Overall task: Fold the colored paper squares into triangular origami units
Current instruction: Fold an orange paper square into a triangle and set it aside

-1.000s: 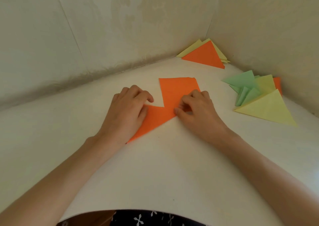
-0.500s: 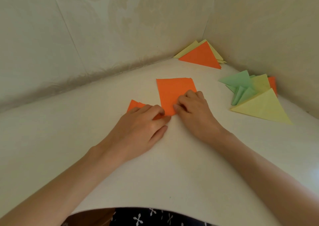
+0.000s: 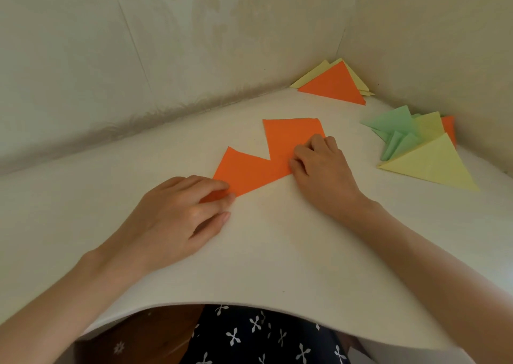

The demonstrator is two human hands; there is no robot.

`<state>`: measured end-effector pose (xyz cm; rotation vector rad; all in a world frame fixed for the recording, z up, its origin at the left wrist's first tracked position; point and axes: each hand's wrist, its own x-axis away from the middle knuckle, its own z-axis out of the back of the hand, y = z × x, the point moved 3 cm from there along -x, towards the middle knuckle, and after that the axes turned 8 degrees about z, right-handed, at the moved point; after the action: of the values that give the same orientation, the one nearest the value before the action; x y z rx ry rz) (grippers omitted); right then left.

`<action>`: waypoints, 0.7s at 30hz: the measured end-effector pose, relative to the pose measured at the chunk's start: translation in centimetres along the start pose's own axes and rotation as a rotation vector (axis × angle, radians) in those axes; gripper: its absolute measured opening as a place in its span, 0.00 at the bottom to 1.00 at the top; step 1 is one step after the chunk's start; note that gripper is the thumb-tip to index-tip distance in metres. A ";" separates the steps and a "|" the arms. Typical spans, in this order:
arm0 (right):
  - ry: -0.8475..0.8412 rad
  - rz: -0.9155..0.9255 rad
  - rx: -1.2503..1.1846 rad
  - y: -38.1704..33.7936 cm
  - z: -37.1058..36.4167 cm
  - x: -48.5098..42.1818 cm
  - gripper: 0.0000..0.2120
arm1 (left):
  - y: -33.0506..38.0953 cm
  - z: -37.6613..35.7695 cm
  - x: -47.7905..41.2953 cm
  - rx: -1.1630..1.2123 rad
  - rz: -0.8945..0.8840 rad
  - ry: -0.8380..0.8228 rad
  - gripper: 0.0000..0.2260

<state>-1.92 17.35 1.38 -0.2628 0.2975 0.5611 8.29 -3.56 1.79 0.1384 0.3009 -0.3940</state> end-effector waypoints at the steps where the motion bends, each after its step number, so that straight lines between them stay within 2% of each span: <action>1: -0.003 -0.001 0.005 0.0 0.0 0.0 0.11 | -0.1 0.2 0.4 -0.007 -0.006 0.006 0.16; 12: -0.047 -0.016 0.022 -0.3 0.2 0.1 0.10 | -0.4 1.5 1.7 -0.027 -0.016 0.139 0.16; 13: -0.042 -0.012 0.000 -0.4 0.3 0.1 0.09 | -0.4 1.6 1.6 0.000 0.048 0.156 0.17; 15: 0.015 -0.038 -0.136 -0.4 0.8 0.2 0.10 | -0.8 1.6 0.8 0.123 0.329 0.166 0.20; 17: 0.114 -0.140 -0.377 0.0 1.6 0.4 0.11 | -1.4 1.0 -0.5 0.220 0.617 0.093 0.30; 19: 0.224 -0.240 -0.591 0.5 2.2 0.8 0.12 | -1.3 -0.2 -1.9 0.243 0.723 0.004 0.35; 21: 0.334 -0.295 -0.751 0.7 2.5 0.9 0.12 | -0.6 -0.9 -3.4 0.304 0.765 0.025 0.28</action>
<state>-1.12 19.16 3.23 -1.1158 0.3534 0.3124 4.79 -2.76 1.98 0.5364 0.1913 0.3253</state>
